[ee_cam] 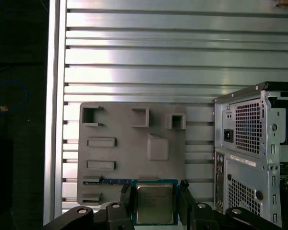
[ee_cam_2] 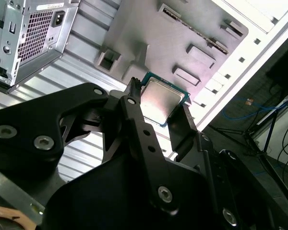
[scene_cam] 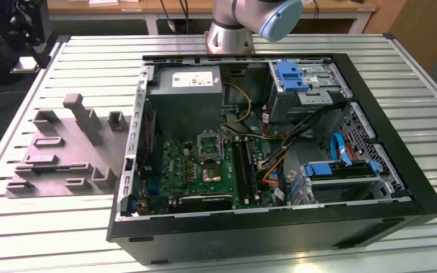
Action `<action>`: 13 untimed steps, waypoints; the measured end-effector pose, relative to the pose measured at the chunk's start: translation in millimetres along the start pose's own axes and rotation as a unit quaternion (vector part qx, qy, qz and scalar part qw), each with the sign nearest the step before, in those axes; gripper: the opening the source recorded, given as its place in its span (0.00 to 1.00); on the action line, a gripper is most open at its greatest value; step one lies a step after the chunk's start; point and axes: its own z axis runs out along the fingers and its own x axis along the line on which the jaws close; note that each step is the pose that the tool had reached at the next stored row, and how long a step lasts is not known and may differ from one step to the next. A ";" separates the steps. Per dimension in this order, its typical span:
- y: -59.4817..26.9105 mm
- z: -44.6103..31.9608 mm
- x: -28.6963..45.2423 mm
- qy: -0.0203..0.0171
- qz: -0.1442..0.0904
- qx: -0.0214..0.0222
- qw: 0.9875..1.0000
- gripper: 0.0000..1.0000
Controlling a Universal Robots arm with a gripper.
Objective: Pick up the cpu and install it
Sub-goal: 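Pick up the cpu and move it towards the insertion slot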
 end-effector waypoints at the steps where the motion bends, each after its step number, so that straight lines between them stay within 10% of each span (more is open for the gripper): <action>1: 0.0 0.0 -0.4 0.000 0.000 0.000 1.000 0.47; 13: 0.0 0.2 -5.3 0.000 0.000 0.000 1.000 0.47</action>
